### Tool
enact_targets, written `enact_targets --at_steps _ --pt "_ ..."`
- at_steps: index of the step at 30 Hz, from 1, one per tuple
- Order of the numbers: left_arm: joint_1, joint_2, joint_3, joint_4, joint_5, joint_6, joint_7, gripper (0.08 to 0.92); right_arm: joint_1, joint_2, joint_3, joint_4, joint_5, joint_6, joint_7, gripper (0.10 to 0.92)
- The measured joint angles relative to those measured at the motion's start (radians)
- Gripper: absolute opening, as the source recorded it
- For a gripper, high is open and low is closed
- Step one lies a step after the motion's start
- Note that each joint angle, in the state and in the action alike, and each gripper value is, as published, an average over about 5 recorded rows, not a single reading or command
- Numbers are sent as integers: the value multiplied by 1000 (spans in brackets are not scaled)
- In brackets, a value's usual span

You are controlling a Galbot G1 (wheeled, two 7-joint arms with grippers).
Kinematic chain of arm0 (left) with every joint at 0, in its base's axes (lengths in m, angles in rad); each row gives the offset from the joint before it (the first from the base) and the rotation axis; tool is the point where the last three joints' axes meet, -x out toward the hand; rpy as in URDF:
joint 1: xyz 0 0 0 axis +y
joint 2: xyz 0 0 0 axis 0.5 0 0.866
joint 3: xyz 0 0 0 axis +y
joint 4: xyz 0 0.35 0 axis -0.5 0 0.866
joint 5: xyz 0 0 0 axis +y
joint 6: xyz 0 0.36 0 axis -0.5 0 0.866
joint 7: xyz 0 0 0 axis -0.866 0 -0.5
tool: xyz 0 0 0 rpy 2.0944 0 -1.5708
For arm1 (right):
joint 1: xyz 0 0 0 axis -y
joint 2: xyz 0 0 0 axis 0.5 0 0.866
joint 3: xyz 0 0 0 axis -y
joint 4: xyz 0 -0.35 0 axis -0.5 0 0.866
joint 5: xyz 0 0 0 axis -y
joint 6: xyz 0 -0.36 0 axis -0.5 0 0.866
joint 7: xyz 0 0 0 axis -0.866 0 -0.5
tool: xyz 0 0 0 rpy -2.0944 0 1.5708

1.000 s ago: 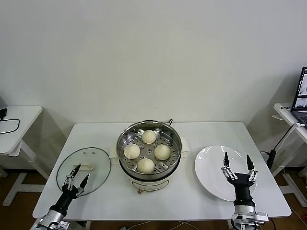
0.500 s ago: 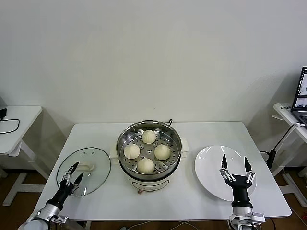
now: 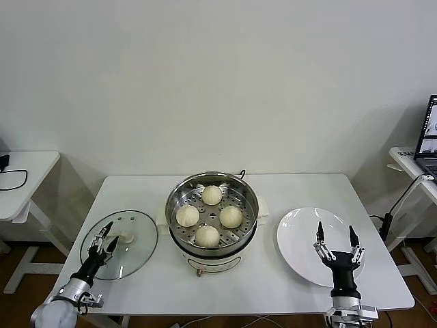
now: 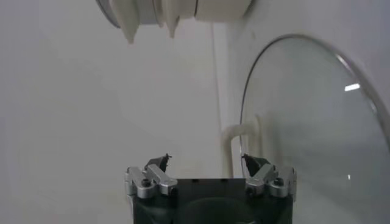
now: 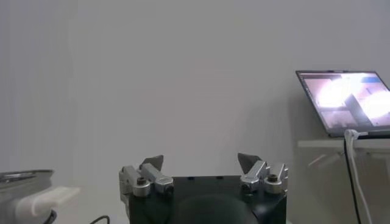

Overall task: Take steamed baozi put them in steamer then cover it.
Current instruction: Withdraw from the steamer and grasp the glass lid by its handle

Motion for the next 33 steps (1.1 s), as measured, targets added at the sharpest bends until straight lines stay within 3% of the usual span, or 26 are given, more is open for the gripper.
enact_targets --at_steps 15,33 --pt "-77 -2 27 59 12 40 0 792 0 1 3 -20 -17 12 -2 823" --pt "-92 -16 39 104 38 37 -9 282 17 1 -8 -50 -34 24 -3 823"
